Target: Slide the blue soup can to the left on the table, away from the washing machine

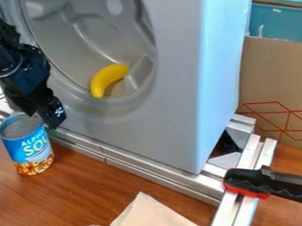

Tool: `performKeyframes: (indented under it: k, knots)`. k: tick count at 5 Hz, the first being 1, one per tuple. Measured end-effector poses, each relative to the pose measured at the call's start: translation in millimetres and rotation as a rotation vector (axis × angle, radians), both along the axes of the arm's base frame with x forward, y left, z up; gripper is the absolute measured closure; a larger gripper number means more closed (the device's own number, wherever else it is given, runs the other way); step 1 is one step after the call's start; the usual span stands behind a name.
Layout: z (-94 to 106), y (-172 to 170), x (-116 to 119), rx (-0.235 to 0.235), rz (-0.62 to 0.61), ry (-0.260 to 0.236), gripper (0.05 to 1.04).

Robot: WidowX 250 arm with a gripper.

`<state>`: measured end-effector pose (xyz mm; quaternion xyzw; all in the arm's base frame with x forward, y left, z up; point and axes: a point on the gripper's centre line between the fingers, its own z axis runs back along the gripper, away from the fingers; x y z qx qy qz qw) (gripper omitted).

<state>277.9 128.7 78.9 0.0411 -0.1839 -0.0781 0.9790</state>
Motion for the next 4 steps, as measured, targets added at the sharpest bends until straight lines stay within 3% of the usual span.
performKeyframes:
  k: [1, 4]
  knots:
    - [4.9, 12, 16, 0.026, 0.086, -0.085, 0.079]
    - [-7.6, 33, 20, 0.108, 0.132, -0.043, 0.079]
